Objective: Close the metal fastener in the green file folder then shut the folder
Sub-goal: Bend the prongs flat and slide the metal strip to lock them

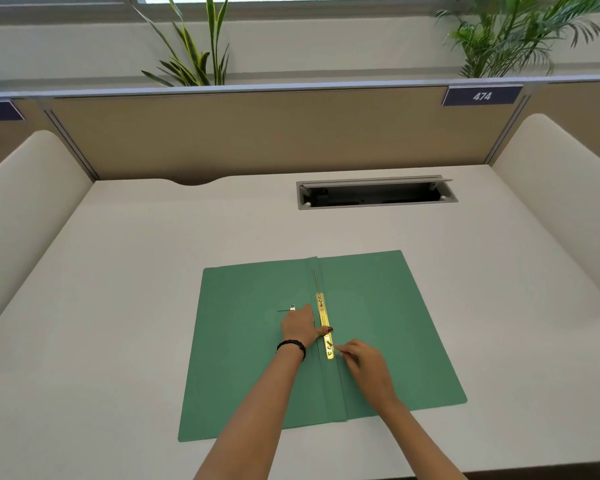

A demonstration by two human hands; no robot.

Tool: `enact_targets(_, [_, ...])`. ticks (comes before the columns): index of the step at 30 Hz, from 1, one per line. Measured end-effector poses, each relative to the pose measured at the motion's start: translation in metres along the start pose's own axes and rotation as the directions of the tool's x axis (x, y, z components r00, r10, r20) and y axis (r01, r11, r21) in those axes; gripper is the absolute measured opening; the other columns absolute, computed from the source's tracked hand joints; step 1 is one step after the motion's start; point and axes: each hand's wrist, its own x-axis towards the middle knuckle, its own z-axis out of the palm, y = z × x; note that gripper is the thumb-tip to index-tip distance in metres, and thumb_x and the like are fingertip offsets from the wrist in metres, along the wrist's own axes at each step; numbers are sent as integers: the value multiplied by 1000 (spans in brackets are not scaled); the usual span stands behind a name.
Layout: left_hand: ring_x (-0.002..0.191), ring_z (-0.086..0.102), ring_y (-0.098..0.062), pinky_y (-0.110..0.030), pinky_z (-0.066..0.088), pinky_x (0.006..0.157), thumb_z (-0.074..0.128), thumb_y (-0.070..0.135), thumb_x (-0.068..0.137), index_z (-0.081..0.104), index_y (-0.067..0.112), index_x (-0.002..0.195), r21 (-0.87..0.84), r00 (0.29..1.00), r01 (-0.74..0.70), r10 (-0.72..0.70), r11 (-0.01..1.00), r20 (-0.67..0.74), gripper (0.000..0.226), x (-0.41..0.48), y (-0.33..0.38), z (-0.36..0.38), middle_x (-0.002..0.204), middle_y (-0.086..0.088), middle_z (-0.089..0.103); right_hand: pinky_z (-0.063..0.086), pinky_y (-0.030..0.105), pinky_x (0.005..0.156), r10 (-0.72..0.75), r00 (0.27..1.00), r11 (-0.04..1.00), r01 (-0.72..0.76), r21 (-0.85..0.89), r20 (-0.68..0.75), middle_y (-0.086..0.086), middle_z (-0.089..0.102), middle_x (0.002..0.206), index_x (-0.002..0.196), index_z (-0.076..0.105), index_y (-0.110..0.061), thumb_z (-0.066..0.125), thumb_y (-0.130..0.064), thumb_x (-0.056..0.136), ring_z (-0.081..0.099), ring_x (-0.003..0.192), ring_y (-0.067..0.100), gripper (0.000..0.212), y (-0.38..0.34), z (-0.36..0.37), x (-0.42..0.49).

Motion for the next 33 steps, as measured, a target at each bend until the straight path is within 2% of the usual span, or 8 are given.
enact_targets(3, [110,59,-29,-39,49,88,64,54,82,50,6,114,-22,999,-15,16,1000,44,59,0,-1,-3,118,-13,63,42,19,64,52,998,999,-53,-11,-27,6,70,85,98,73,-10,60,-10,89,60,75,12,16,1,1,-2])
enact_targets(8, [111,56,-29,-40,47,89,71,48,79,40,14,96,-38,994,-48,51,998,95,49,-2,-6,-6,119,-12,61,43,23,68,15,997,997,-10,-75,71,5,70,90,93,72,-10,57,-8,90,64,83,18,16,-3,-1,4])
enact_targets(12, [113,56,-30,-41,48,91,70,48,79,48,3,116,-9,996,-56,56,998,62,62,-3,-5,-3,121,-14,60,47,32,71,-15,990,991,33,-128,138,7,69,91,92,73,-10,57,-8,89,63,85,21,16,-4,-4,10])
enact_targets(19, [117,54,-30,-42,48,93,72,54,75,46,4,121,14,993,-61,60,998,98,72,-3,-4,-5,122,-14,59,45,36,65,-61,969,936,138,-324,238,11,64,92,96,68,-11,50,-13,93,60,84,26,19,-8,-8,14])
enact_targets(24, [117,53,-30,-41,49,93,72,50,76,46,4,121,48,994,-76,72,996,80,69,-5,-3,-5,122,-14,60,37,31,61,-97,956,905,201,-374,278,10,63,96,102,67,-11,49,-15,94,59,86,26,20,-13,-5,15])
enact_targets(28, [116,54,-30,-41,50,93,72,51,76,46,4,121,65,995,-82,77,995,66,70,-7,-2,-4,121,-14,60,33,29,61,-82,965,894,181,-410,248,10,62,93,104,66,-12,46,-15,95,58,84,25,22,-14,-8,17])
enact_targets(31, [117,53,-29,-41,50,93,72,53,75,47,4,120,63,996,-79,76,995,56,71,-8,-3,-2,121,-13,60,31,27,61,-68,963,882,179,-437,259,4,50,84,105,64,-13,43,-14,96,56,83,22,22,-14,-9,16])
enact_targets(33, [117,52,-29,-41,50,93,72,54,75,46,5,121,65,996,-74,71,995,46,72,-8,-3,-2,122,-13,59,30,26,61,-59,960,873,182,-452,272,0,42,83,104,63,-11,43,-12,95,48,75,18,22,-15,-9,15])
